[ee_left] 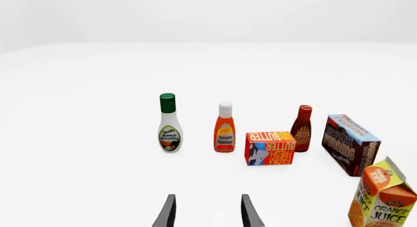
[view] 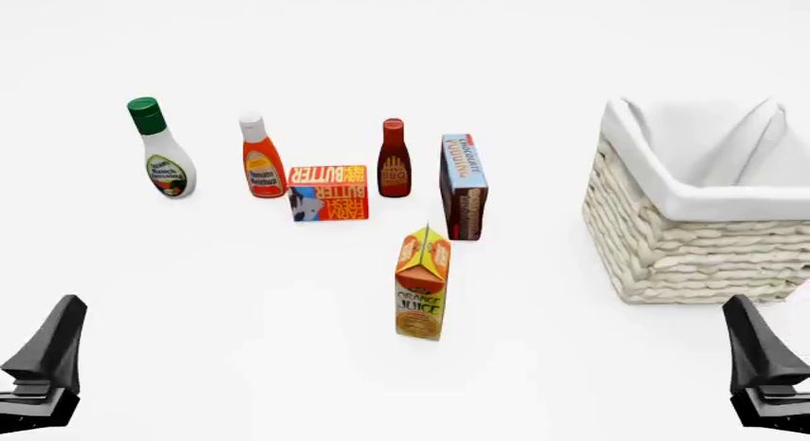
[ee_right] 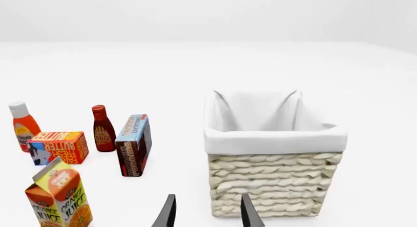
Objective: Pick the orange juice and place it in the basket.
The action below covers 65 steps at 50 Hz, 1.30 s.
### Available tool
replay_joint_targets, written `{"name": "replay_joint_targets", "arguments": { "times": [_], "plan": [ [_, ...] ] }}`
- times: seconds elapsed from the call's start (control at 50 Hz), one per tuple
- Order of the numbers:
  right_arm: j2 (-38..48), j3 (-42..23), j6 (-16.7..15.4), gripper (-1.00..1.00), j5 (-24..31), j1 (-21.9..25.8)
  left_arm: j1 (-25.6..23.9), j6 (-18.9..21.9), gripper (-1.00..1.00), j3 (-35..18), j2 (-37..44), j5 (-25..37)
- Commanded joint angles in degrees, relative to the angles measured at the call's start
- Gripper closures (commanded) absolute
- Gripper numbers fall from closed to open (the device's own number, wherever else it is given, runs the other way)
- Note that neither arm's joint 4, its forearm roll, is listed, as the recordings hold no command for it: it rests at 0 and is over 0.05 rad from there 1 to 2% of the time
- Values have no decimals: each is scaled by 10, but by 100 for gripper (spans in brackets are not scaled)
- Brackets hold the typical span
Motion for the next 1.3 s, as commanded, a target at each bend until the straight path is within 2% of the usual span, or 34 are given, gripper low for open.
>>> {"name": "replay_joint_targets", "arguments": {
  "times": [0.02, 0.08, 0.16, 0.18, 0.2, 0.24, 0.26, 0.28, 0.32, 0.46, 0.52, 0.62, 0.64, 0.66, 0.8, 0.92, 0.96, 1.1, 1.3],
  "plan": [
    [24, -5, 22, -100, 5, -15, 0, 0, -100, -1, 3, -1],
    [46, -13, 9, -100, 4, -30, 0, 0, -100, -1, 3, -1],
    [60, -7, 7, -100, 4, -18, 0, 0, -100, -1, 3, -1],
    [72, -26, -18, -100, 15, -9, 0, 0, -100, -1, 3, -1],
    [71, -30, -30, -100, 22, -8, 0, 0, -100, -1, 3, -1],
    [157, -42, -45, -100, 4, 23, 0, 0, -100, -1, 3, -1],
    [150, -54, -39, -100, 20, 21, 0, 0, -100, -1, 3, -1],
    [134, -68, -21, -100, 39, 34, 0, 0, -100, -1, 3, -1],
    [151, -74, 4, -100, 39, 49, 0, 0, -100, -1, 3, -1],
    [206, -148, 23, -100, 74, 106, 0, 0, -100, -1, 3, -1],
    [263, -184, 54, -100, 79, 122, 0, 0, -100, -1, 3, -1],
    [284, -218, 51, -100, 93, 144, 0, 0, -100, -1, 3, -1],
    [291, -224, 59, -100, 95, 152, 0, 0, -100, -1, 3, -1],
    [293, -235, 46, -100, 100, 160, 0, 0, -100, -1, 3, -1],
    [348, -283, 43, -100, 105, 198, 0, 0, -100, -1, 3, -1],
    [424, -330, 74, -100, 107, 221, 0, 0, -100, -1, 3, -1],
    [444, -350, 69, -100, 109, 233, 0, 0, -100, -1, 3, -1],
    [510, -392, 84, -100, 110, 252, 0, 0, -100, -1, 3, -1],
    [606, -453, 132, -100, 117, 277, 0, 0, -100, -1, 3, -1]
  ]
}}
